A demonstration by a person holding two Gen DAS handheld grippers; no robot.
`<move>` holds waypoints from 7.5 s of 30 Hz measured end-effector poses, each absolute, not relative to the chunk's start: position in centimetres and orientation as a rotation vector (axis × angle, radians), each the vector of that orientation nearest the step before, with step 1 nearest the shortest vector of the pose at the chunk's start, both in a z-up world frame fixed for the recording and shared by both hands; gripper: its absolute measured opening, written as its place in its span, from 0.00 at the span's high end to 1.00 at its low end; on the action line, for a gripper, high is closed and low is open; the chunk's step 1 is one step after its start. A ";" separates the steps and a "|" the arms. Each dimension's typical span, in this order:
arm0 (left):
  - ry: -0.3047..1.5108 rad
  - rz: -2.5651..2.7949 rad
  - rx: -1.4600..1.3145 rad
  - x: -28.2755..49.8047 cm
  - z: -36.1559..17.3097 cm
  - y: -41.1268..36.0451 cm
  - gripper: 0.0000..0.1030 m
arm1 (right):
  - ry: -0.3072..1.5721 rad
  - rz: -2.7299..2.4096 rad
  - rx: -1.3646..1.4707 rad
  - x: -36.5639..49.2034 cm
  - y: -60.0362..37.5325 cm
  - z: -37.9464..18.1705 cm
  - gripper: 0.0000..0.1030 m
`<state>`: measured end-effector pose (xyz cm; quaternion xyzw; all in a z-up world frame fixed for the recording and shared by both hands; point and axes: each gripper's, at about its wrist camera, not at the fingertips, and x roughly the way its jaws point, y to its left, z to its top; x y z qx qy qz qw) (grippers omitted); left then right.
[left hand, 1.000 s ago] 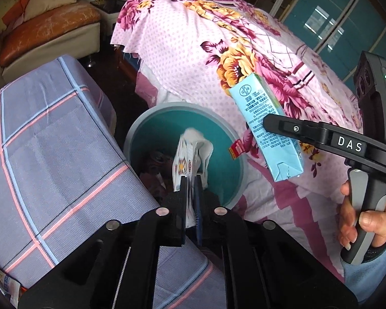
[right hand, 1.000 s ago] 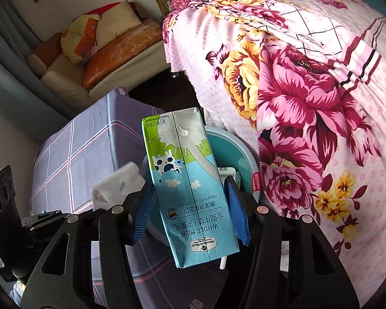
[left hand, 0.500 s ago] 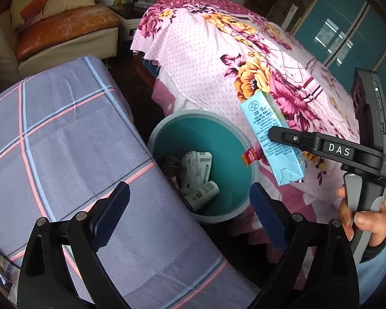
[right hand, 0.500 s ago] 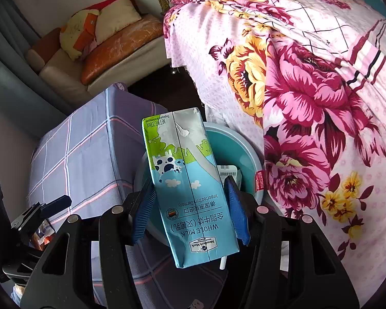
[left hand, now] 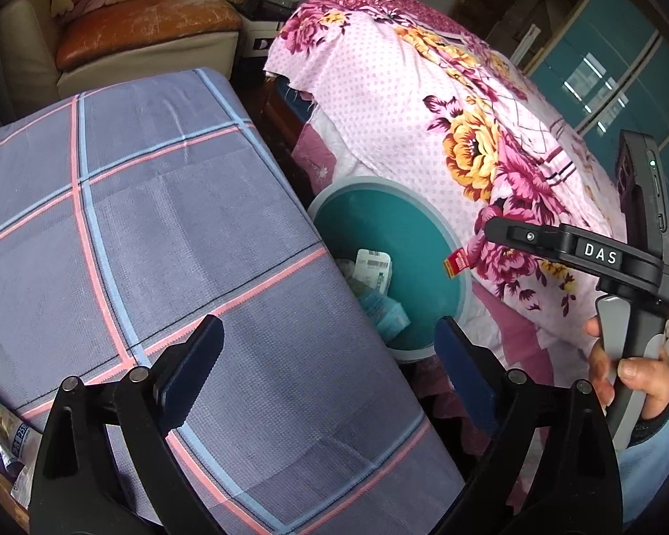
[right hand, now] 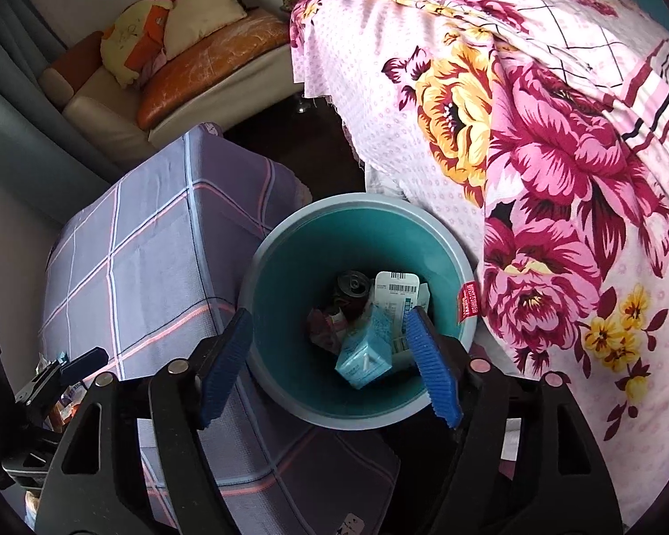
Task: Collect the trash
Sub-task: 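Move both tools back over the coconut shell and orange wrapper, then grasp the coconut shell rim with the left gripper while the right gripper grasps the orange wrapper, then carry shell and orange wrapper over the wastebasket and open both grippers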
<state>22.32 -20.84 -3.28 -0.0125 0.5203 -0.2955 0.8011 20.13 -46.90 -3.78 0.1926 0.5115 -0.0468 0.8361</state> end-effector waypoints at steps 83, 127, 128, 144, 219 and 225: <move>1.111 -0.239 -0.132 15.2 -7.2 9.9 0.85 | 1.290 0.430 0.098 17.9 -14.6 -5.6 0.84; 1.147 -0.197 -0.122 8.0 -5.4 5.7 0.50 | 1.155 0.364 0.257 15.1 -25.4 -3.5 0.88; 1.148 -0.188 -0.144 7.8 -5.3 6.1 0.50 | 1.155 0.366 0.259 15.1 -25.5 -3.6 0.88; 1.124 -0.304 -0.033 7.7 -4.6 -0.3 0.93 | 1.140 0.362 0.299 13.9 -27.9 -3.9 0.88; 1.003 -0.589 0.160 23.4 -3.8 -28.4 0.38 | 0.991 -0.102 0.423 18.7 -50.5 -3.1 0.88; 0.995 -0.560 0.126 23.4 -3.0 -26.4 0.22 | 1.007 -0.090 0.403 19.3 -49.4 -3.3 0.88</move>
